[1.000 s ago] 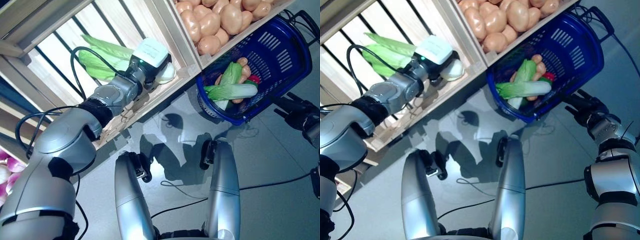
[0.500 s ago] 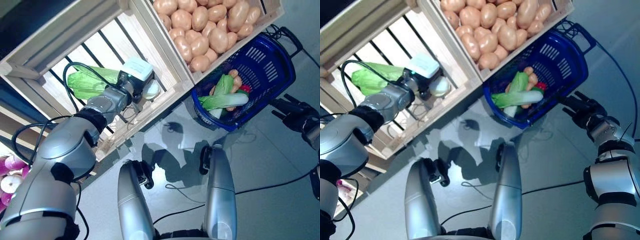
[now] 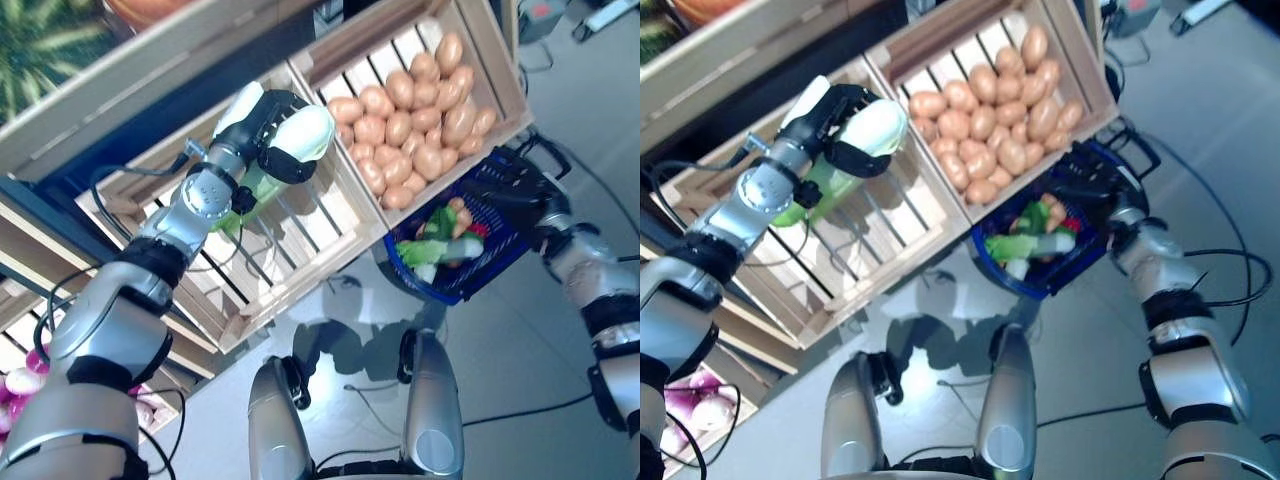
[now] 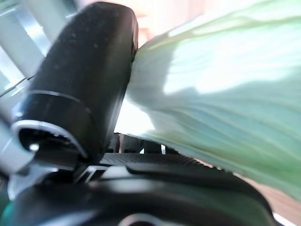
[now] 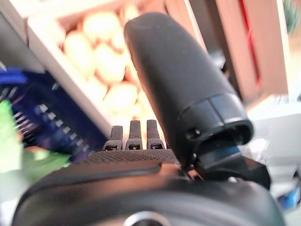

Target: Put vegetables into the basket

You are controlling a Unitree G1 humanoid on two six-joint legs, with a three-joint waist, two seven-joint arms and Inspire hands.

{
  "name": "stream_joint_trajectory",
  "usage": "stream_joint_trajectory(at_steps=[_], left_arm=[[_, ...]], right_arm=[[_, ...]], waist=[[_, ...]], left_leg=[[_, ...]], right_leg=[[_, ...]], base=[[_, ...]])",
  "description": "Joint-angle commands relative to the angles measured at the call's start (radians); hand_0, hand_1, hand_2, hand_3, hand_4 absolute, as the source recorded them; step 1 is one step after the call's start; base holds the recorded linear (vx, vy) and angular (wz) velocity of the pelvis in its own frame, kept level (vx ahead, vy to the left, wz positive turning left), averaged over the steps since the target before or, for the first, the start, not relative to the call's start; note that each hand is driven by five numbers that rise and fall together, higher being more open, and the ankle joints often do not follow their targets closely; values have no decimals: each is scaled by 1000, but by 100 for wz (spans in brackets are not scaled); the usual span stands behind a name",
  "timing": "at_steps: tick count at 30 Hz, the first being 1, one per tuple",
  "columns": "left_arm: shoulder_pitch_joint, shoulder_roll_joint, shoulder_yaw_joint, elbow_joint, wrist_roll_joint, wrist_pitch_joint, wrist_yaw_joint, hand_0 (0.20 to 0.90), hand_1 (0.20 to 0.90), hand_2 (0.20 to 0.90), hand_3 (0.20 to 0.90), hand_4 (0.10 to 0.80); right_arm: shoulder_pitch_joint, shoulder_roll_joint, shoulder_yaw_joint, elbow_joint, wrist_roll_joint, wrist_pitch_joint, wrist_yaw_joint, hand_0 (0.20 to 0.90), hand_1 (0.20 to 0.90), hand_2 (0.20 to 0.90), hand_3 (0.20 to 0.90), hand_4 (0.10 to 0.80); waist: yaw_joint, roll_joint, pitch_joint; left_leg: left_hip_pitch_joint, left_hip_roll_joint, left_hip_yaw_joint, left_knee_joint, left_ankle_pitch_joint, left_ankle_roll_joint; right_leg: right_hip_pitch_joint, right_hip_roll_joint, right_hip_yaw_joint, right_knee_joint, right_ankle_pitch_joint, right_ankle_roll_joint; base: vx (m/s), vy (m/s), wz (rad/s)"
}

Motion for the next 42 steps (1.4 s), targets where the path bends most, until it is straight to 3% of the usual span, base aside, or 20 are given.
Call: stream_joint_trajectory(at_steps=[1,6,13,18,23,28,42], left_arm=[[117,-11,121,-131,-209,-133,-67,300,300,300,300,400],[344,-130,287,-295,-409,-118,-164,300,300,300,300,400],[488,-233,344,-469,-477,-70,-201,300,300,300,300,400],[522,-275,339,-522,-547,-29,-236,300,300,300,300,400],[543,-293,306,-520,-509,-16,-256,300,300,300,300,400],[541,-290,289,-506,-502,16,-300,300,300,300,300,400],[549,-321,221,-503,-531,88,-428,300,300,300,300,400]], right_arm=[[93,61,-31,-87,-46,-96,-30,900,900,900,900,800],[205,124,-1,-217,-146,-1,60,900,900,900,900,800],[278,191,16,-346,-103,113,220,900,900,900,900,800],[275,199,39,-415,-57,141,283,900,900,900,900,800],[251,194,62,-453,-14,194,355,900,900,900,900,800],[218,184,83,-466,49,213,396,900,900,900,900,800],[115,193,118,-465,84,207,369,900,900,900,900,800]], waist=[[13,-6,-158],[41,-23,-258],[64,-23,-365],[72,-15,-395],[81,-11,-416],[87,-14,-425],[104,-16,-431]], left_leg=[[76,-8,1,-180,107,39],[293,-73,35,-432,202,35],[456,-111,33,-708,307,18],[511,-112,33,-808,336,9],[545,-108,16,-888,360,-2],[544,-103,2,-888,355,-2],[565,-100,-14,-888,345,-3]], right_leg=[[153,-5,-21,-194,118,-46],[383,52,-84,-469,190,-33],[572,97,-120,-748,281,-1],[624,108,-133,-830,316,15],[655,126,-145,-885,341,24],[661,142,-144,-886,332,12],[688,154,-142,-886,318,1]], base=[[113,3,-4],[229,-37,-2],[166,-44,2],[61,-17,6],[40,-19,8],[17,-25,9],[16,-14,8]])
